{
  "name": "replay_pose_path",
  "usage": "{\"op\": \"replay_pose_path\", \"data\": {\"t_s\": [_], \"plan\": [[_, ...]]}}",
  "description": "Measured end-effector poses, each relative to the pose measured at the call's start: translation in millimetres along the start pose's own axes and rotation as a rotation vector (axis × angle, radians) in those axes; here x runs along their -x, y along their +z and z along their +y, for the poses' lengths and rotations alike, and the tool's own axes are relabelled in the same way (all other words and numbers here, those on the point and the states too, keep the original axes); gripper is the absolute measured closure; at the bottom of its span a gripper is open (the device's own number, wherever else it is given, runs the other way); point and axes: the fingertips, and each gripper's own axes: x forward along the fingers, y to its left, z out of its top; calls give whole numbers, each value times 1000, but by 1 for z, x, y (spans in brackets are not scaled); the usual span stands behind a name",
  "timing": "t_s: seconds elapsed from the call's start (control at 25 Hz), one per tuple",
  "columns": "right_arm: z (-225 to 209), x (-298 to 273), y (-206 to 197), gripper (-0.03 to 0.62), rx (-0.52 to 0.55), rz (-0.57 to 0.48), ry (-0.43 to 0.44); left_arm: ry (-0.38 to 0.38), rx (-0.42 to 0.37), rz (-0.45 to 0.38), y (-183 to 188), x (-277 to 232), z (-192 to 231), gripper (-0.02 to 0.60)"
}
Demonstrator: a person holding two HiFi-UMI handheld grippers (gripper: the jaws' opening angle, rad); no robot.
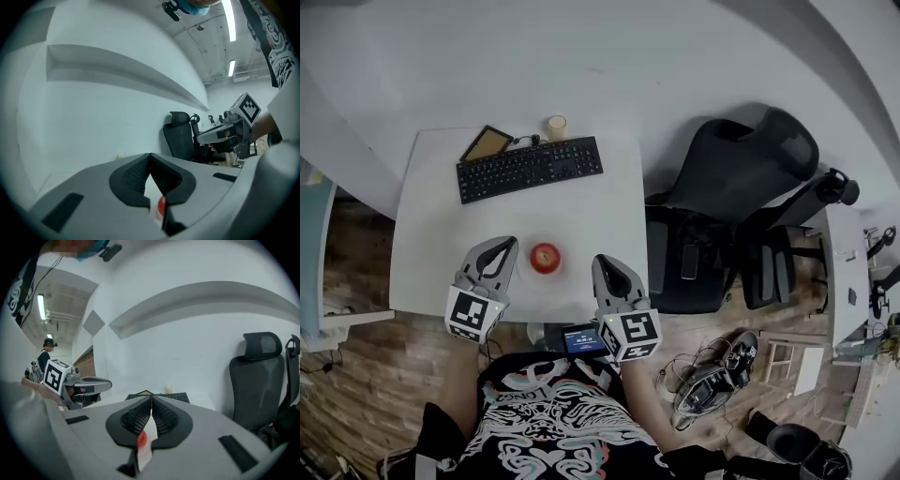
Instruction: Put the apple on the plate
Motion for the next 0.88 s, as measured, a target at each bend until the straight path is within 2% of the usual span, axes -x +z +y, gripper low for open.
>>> {"op": "replay_pose_path", "data": {"t_s": [0.36, 0.88], "plan": [[2, 15, 8, 565, 1, -32, -30, 56, -2, -47, 13, 15, -3, 568], [9, 18, 15, 565, 3, -52, -27, 41, -18, -47, 20, 19, -11, 568]]}}
